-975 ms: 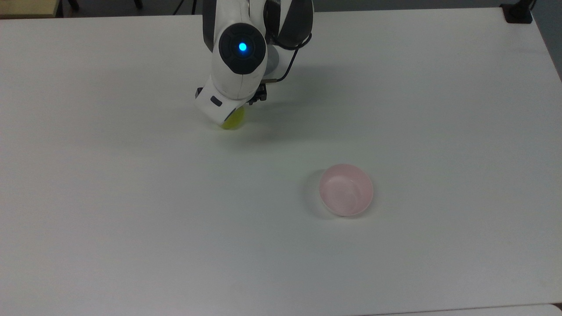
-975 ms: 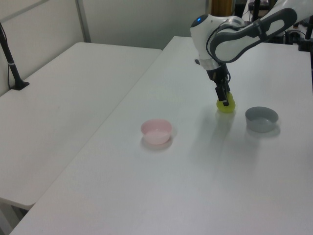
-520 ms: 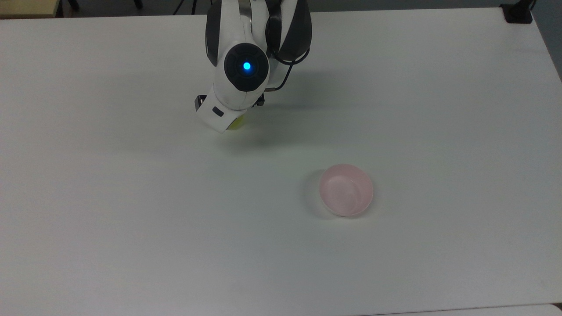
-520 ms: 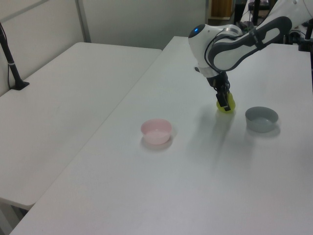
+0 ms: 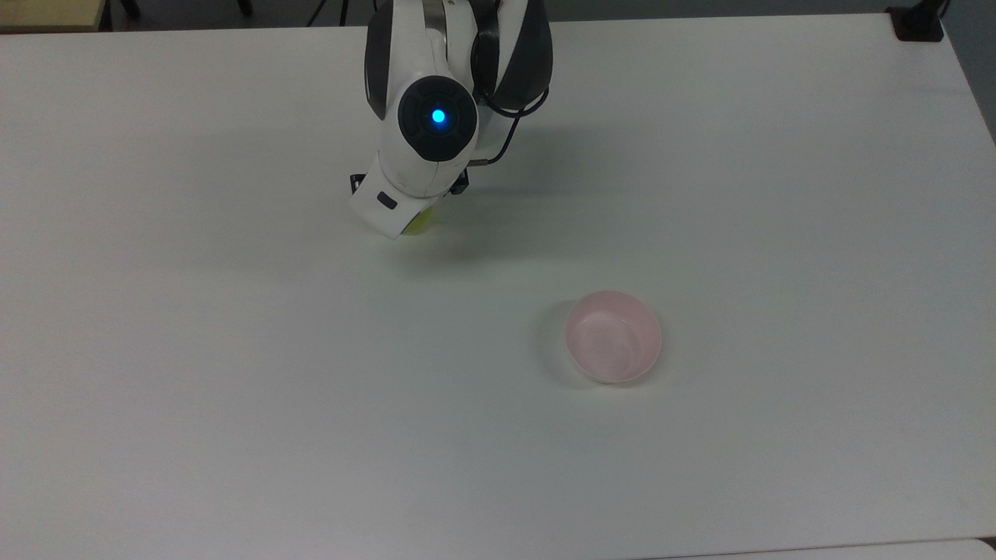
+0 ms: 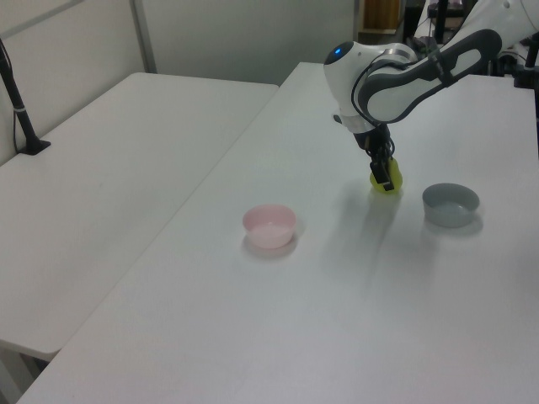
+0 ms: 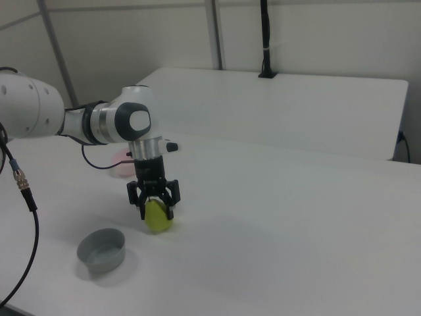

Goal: Place the pear in the bowl
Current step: 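Lower the gripper around the pear and close on it, then lift the grasped pear up off the table, then carry the pear over the pink bowl and lower it in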

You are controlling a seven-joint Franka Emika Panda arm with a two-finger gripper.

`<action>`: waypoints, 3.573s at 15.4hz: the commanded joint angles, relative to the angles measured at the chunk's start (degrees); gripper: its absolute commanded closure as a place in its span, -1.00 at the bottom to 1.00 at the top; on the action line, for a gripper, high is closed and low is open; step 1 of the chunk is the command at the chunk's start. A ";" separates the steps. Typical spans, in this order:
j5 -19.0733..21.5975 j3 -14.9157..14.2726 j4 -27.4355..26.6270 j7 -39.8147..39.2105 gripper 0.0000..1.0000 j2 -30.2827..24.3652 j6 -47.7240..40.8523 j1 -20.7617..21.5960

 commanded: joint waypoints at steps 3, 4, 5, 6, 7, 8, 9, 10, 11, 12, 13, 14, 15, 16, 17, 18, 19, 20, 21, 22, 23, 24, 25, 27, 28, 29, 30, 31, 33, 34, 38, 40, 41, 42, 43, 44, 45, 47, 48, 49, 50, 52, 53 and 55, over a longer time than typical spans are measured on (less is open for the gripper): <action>-0.52 -0.43 1.59 -2.41 0.41 -4.57 -4.18 0.08; -0.17 -0.43 2.65 -3.46 0.41 -5.89 -6.37 -0.01; -0.08 -0.52 3.79 -4.26 0.41 -7.38 -8.22 -0.10; -0.08 -0.60 4.59 -4.61 0.41 -8.70 -9.55 -0.10; 0.01 -0.78 5.12 -4.70 0.41 -10.02 -10.34 -0.10; 0.01 -0.87 5.73 -4.70 0.41 -10.99 -11.31 -0.10; 0.01 -0.96 6.26 -4.70 0.40 -11.78 -12.01 -0.10; 0.01 -1.04 6.79 -4.70 0.40 -12.23 -12.46 -0.10; 0.01 -1.13 7.05 -4.79 0.40 -12.41 -12.55 -0.19; 0.01 -1.31 7.14 -4.79 0.40 -12.41 -12.46 -0.19; 0.10 -1.22 7.84 -4.62 0.40 -12.06 -12.46 -0.19; 0.18 -1.22 8.28 -4.27 0.40 -11.79 -12.11 -0.36; 1.06 -1.22 8.37 -4.18 0.39 -11.62 -11.41 -0.63; 3.41 -1.22 8.90 -3.91 0.39 -11.09 -9.66 -0.63; 5.87 -1.13 9.60 -3.65 0.39 -10.22 -7.38 -0.54; 7.38 -1.13 9.95 -2.78 0.39 -9.51 -5.53 -0.28; 7.91 -0.96 10.04 -1.03 0.39 -8.46 -3.95 -0.10; 8.27 -0.61 10.91 1.08 0.39 -7.23 -1.50 0.07; 8.79 -0.34 12.05 3.45 0.39 -5.74 1.57 0.16; 9.58 -0.08 12.85 5.65 0.39 -4.25 4.47 0.51; 9.94 0.27 13.81 7.84 0.39 -2.58 7.20 1.47; 10.03 0.36 14.69 10.04 0.39 -1.08 9.23 2.53; 10.03 0.36 15.31 12.33 0.39 0.24 10.82 3.41; 10.03 0.36 16.37 16.20 0.39 2.35 13.98 5.43; 10.03 0.36 16.98 18.48 0.39 3.32 15.74 6.39; 10.03 0.36 17.86 20.68 0.39 4.28 17.32 7.19; 9.94 0.36 18.56 22.35 0.39 5.16 18.64 8.15; 9.94 0.36 19.09 23.59 0.39 6.04 19.78 9.12; 9.94 0.36 19.45 25.78 0.35 7.01 22.42 10.35; 9.94 0.36 19.45 26.75 0.34 7.63 23.56 11.05; 9.85 0.36 19.54 29.30 0.24 8.95 26.56 12.73; 9.77 0.36 19.45 29.49 0.18 9.74 27.18 13.17; 9.59 0.36 19.54 29.49 0.14 10.44 27.27 13.61; 9.59 0.36 19.54 29.49 0.13 10.97 27.35 13.70; 9.50 0.36 19.54 29.49 0.13 11.32 27.27 13.79; 9.50 0.36 19.54 29.49 0.08 11.85 27.35 13.87; 9.41 0.36 19.54 29.49 0.06 12.37 27.35 13.87; 9.41 0.36 19.54 29.49 0.05 13.08 27.44 14.48; 9.41 0.36 19.54 29.49 0.02 13.43 27.79 14.84; 9.41 0.36 19.54 29.49 -0.05 13.52 28.58 14.84; 9.41 0.36 19.54 29.57 -0.09 13.61 28.85 14.93; 9.41 0.36 19.54 29.57 -0.10 14.39 28.94 15.02; 9.41 0.36 19.54 29.57 -0.18 14.49 28.94 15.36; 9.41 0.36 19.54 29.57 -0.40 14.40 28.94 15.45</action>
